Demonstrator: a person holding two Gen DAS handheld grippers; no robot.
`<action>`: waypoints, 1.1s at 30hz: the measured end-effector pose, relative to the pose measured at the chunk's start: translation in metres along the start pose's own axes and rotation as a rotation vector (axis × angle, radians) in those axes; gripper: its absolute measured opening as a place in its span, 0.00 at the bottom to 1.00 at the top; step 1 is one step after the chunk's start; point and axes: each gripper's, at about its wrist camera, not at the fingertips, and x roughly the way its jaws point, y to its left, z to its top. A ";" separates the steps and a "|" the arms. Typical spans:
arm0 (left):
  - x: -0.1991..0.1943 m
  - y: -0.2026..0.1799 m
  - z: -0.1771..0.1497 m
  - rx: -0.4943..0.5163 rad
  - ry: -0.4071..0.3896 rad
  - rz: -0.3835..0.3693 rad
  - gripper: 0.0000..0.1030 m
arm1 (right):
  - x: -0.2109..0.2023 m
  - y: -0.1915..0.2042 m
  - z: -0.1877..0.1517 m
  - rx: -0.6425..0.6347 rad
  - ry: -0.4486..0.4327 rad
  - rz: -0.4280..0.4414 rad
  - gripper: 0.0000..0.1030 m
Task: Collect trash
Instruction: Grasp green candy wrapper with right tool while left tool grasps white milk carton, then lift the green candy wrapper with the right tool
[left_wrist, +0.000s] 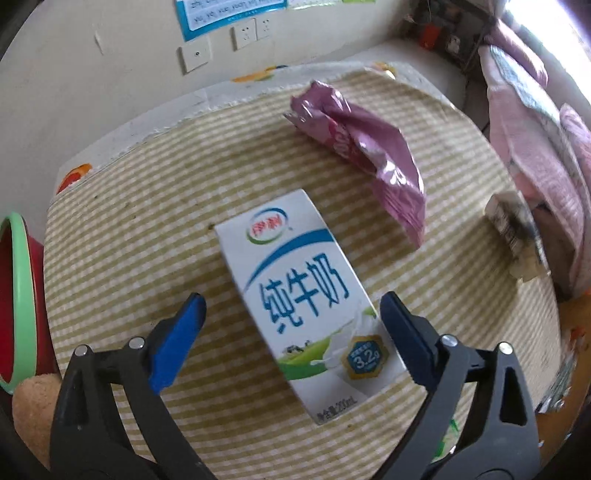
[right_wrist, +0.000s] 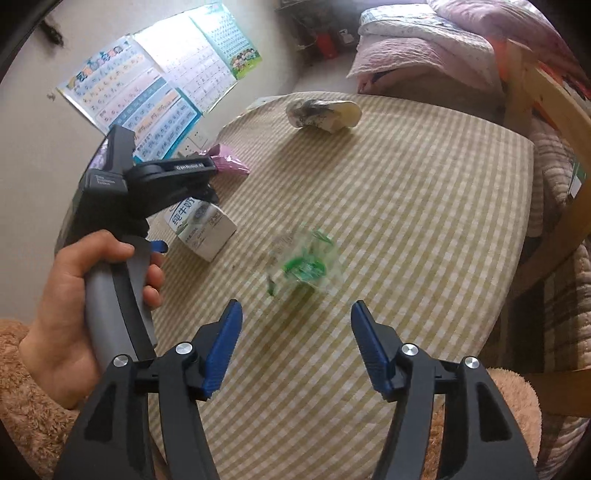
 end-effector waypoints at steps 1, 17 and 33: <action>0.001 -0.002 0.000 0.016 0.002 0.001 0.90 | -0.001 -0.002 0.001 0.008 -0.006 0.001 0.58; -0.068 0.032 -0.070 0.359 -0.092 -0.075 0.55 | 0.026 -0.009 0.023 0.135 0.012 0.077 0.59; -0.093 0.074 -0.103 0.310 -0.107 -0.090 0.56 | 0.009 0.004 0.017 0.084 -0.007 0.034 0.22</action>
